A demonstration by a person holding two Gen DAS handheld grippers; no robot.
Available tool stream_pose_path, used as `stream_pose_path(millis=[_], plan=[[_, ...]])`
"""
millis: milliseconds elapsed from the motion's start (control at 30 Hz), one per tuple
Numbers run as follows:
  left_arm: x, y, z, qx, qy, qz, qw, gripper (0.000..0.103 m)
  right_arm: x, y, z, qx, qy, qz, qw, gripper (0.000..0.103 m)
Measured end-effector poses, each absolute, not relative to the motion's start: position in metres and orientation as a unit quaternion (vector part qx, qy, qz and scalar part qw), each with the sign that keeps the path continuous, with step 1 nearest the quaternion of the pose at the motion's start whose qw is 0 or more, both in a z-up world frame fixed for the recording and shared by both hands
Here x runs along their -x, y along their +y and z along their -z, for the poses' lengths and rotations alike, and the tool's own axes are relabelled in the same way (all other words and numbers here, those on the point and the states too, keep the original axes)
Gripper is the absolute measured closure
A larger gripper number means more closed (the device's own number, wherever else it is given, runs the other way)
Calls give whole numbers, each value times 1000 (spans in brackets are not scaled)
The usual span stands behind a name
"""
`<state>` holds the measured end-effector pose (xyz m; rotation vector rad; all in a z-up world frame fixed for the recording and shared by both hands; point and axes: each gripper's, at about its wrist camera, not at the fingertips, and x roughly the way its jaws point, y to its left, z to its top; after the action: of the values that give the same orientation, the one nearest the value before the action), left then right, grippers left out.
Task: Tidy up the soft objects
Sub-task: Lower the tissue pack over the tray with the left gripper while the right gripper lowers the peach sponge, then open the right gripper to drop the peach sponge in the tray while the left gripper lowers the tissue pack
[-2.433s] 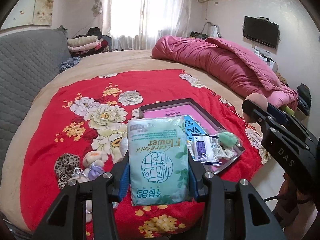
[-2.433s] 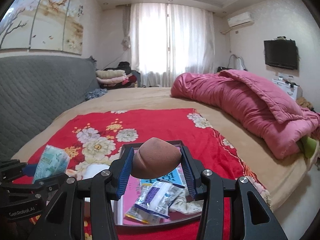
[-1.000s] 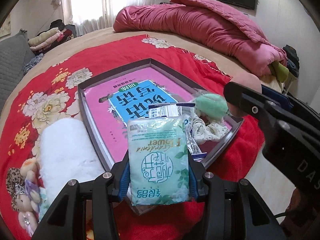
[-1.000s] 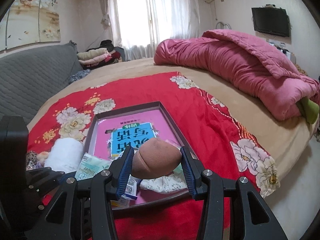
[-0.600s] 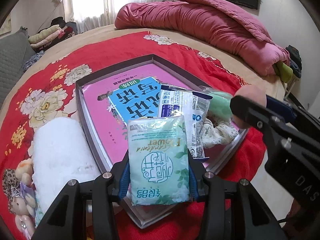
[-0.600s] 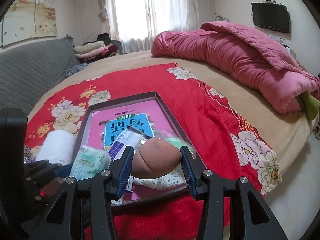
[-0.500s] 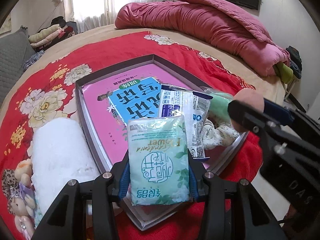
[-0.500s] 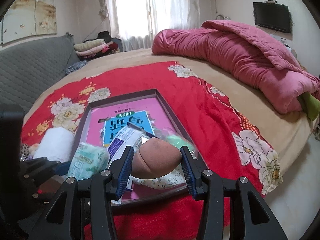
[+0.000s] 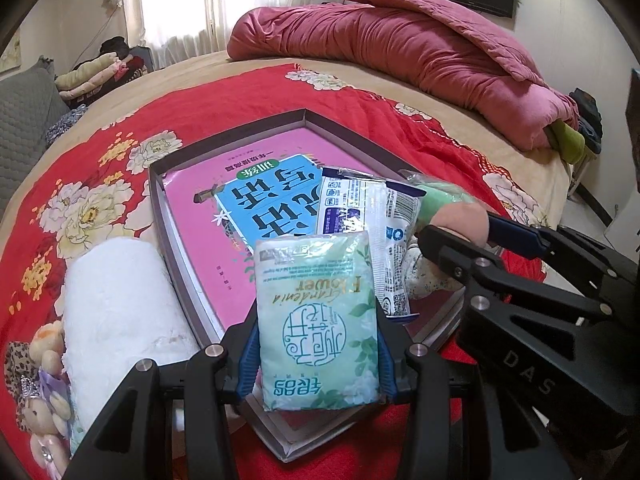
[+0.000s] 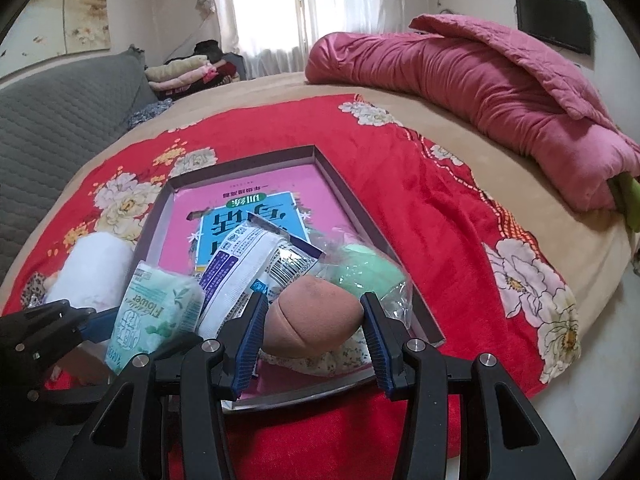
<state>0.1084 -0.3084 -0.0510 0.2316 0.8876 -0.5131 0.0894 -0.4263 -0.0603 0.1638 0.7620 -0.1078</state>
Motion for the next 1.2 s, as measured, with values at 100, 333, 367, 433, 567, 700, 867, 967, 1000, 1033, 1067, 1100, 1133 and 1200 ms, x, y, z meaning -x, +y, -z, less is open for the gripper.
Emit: stream_pose_path(millis=[100, 333, 367, 433, 567, 700, 867, 967, 1000, 1033, 1067, 1100, 1133, 1200], plan=[[-108, -308, 51, -110, 423, 245, 865, 56, -91, -426, 62, -82, 374, 52, 923, 54], [-108, -308, 51, -110, 423, 245, 865, 55, -98, -423, 63, -87, 380, 48, 920, 54], [-108, -308, 51, -110, 423, 245, 865, 55, -98, -423, 64, -87, 380, 49, 920, 53], [-108, -309, 51, -111, 423, 245, 866, 55, -99, -423, 64, -91, 381, 49, 919, 53], [-107, -308, 51, -111, 422, 245, 866, 55, -100, -424, 63, -100, 381, 48, 918, 51], [-107, -308, 50, -109, 424, 244, 866, 55, -99, -426, 63, -115, 380, 44, 917, 51], [-108, -308, 50, -109, 424, 244, 866, 55, -99, -428, 61, -124, 377, 40, 917, 50], [-108, -308, 50, -109, 424, 243, 866, 55, -97, -426, 59, -125, 373, 37, 919, 49], [-108, -308, 50, -109, 424, 244, 865, 55, -97, -426, 58, -125, 372, 36, 919, 45], [-108, -308, 50, -109, 424, 244, 865, 55, -95, -426, 56, -126, 369, 35, 920, 44], [-108, -308, 50, -109, 424, 243, 866, 55, -95, -426, 54, -127, 365, 34, 922, 41], [-108, -309, 50, -109, 424, 243, 865, 55, -94, -425, 53, -128, 362, 34, 923, 41], [-109, -308, 50, -108, 425, 242, 866, 55, -93, -425, 50, -126, 358, 36, 925, 40], [-111, -308, 50, -107, 427, 240, 865, 55, -91, -424, 47, -123, 354, 38, 926, 39]])
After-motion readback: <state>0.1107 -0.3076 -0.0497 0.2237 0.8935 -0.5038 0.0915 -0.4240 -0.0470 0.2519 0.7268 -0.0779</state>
